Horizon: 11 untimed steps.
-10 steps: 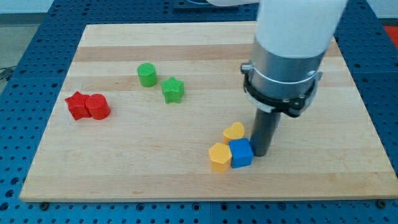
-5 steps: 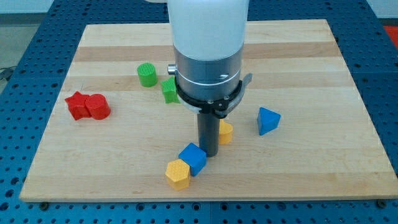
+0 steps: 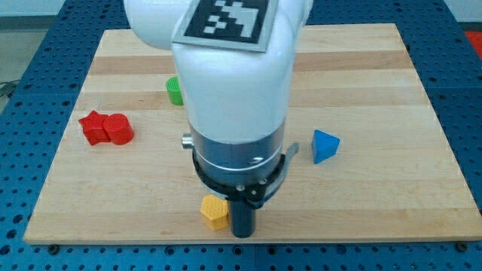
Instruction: Place the yellow hexagon below the red blocks
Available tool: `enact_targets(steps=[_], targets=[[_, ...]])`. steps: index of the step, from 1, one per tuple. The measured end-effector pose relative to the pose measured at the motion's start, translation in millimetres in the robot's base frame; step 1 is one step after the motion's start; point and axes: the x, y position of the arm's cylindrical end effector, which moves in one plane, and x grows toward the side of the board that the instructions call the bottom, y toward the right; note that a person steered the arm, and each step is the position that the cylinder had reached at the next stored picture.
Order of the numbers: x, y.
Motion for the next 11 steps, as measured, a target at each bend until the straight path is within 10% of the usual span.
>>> enact_targets(steps=[11], targets=[[-23, -156]])
